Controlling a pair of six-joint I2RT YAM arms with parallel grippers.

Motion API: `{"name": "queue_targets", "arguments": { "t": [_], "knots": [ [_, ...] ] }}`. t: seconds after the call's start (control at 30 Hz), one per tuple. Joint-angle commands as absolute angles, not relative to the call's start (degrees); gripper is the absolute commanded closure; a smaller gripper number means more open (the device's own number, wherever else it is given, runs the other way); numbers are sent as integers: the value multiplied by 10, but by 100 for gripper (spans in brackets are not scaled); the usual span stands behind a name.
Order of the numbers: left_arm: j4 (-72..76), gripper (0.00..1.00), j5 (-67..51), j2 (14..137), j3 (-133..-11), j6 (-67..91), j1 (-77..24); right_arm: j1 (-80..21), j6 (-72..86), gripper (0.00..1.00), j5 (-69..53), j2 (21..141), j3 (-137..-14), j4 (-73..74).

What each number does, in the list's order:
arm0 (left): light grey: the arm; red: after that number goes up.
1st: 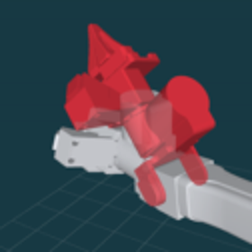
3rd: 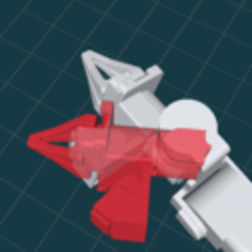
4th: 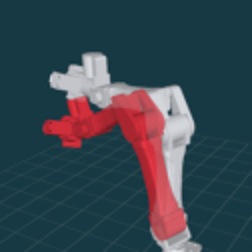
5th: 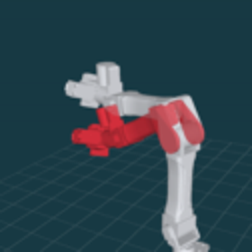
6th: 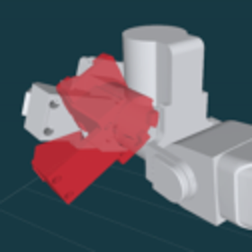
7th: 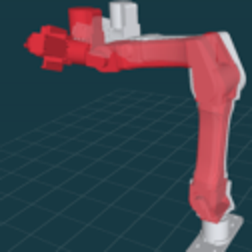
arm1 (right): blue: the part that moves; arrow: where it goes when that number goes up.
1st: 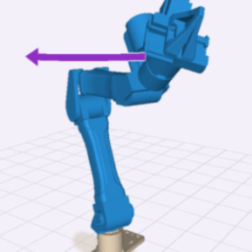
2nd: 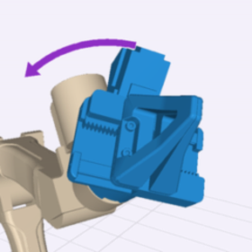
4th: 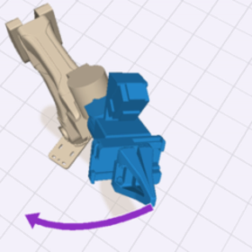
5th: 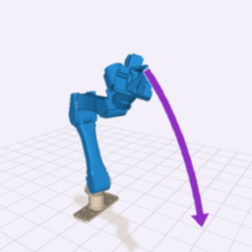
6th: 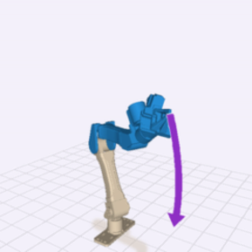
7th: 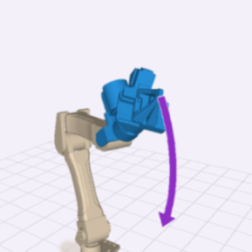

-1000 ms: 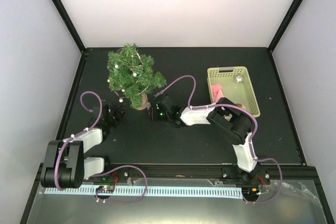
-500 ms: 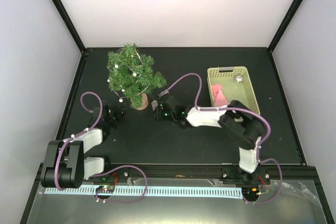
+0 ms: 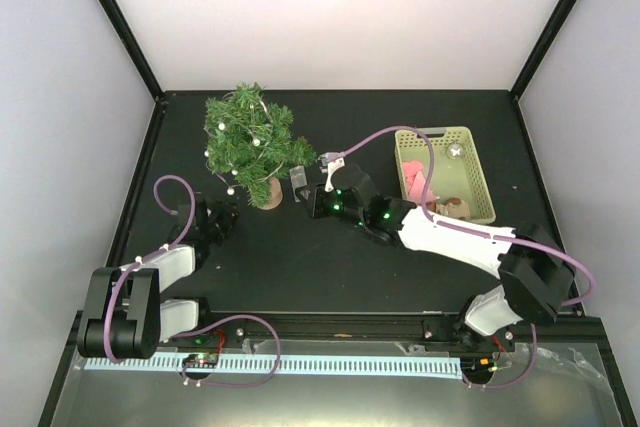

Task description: Decorate the small christmas tree

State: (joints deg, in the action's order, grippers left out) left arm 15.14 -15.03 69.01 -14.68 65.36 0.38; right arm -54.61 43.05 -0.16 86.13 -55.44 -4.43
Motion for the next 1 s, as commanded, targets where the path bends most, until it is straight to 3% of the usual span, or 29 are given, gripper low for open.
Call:
{"name": "queue_targets", "arguments": {
  "t": [0.0, 0.33, 0.57, 0.97],
  "knots": [
    [169, 54, -156, 688, -145, 659, 7, -549, 464, 85, -40, 826, -527, -77],
    [178, 54, -160, 700, -145, 661, 8, -565, 500, 85, -83, 801, -507, -108],
    [179, 54, -164, 698, -144, 664, 8, -562, 467, 83, 13, 797, -518, -53],
    [176, 54, -166, 692, -143, 665, 7, -507, 457, 82, -7, 841, -534, -47]
  ]
}}
